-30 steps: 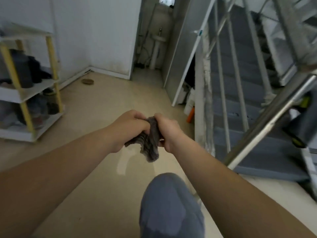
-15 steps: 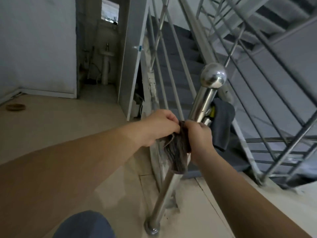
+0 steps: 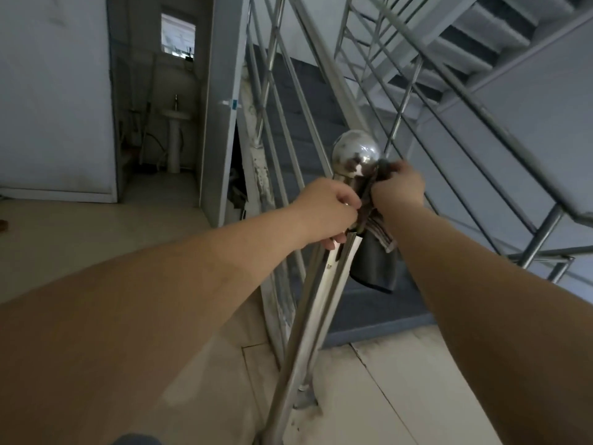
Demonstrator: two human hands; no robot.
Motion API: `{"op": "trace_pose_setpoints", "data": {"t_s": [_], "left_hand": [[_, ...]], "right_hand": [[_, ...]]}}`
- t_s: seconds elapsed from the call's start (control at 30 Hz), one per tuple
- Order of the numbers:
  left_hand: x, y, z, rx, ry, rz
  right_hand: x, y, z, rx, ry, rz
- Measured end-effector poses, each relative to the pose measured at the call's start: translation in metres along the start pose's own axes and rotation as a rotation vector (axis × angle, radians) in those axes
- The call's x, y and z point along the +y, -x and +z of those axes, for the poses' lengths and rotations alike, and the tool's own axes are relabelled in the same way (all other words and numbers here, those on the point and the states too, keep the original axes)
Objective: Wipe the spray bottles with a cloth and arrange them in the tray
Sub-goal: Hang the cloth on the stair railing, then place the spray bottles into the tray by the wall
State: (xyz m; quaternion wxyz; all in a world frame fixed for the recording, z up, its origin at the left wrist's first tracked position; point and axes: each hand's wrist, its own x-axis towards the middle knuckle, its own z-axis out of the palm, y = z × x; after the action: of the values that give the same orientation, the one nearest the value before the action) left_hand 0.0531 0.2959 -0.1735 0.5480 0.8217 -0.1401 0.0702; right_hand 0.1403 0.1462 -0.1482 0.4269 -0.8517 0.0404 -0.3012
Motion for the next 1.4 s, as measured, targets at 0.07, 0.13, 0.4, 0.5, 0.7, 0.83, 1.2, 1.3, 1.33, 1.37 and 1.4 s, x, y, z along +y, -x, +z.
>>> {"op": "trace_pose_setpoints", "data": {"t_s": [0.07,0.13,0.4,0.5,0.7,0.83,1.2,1.3,1.33,1.37,1.4], "left_hand": [[-0.006,0.004,-0.005,0.01,0.007,-0.012],[-0.013,0.006,-0.01,0.01,0.0,-0.034],[-0.044,0.027,-0.035,0.085,-0.057,-0.078],[-0.065,0.059,-0.052,0.112,-0.097,-0.126],[-0.128,0.154,-0.121,0.281,-0.18,-0.284],[-0.17,0.235,-0.182,0.454,-0.191,-0.442],[-0.318,0.501,-0.254,0.968,0.015,-1.016],[-0.35,0.561,-0.239,1.078,0.07,-1.144],[-0.362,0.579,-0.232,1.097,0.091,-1.185],[-0.373,0.597,-0.224,1.124,0.118,-1.225],[-0.382,0.615,-0.215,1.157,0.144,-1.257]], "right_hand": [[0.002,-0.001,0.007,-0.142,0.237,-0.051],[0.0,-0.002,0.008,-0.117,0.298,-0.069],[0.001,0.083,0.023,0.196,0.085,-0.212],[-0.004,0.143,0.059,-0.017,-0.045,-0.2],[-0.059,0.239,0.153,-0.463,-0.184,-0.231],[-0.105,0.318,0.221,-0.758,-0.279,-0.172],[-0.153,0.608,0.358,-1.725,-0.079,-0.213],[-0.145,0.682,0.381,-1.939,0.081,-0.296],[-0.14,0.703,0.387,-1.984,0.12,-0.311],[-0.136,0.724,0.392,-2.014,0.152,-0.319],[-0.13,0.742,0.396,-2.035,0.182,-0.319]]}}
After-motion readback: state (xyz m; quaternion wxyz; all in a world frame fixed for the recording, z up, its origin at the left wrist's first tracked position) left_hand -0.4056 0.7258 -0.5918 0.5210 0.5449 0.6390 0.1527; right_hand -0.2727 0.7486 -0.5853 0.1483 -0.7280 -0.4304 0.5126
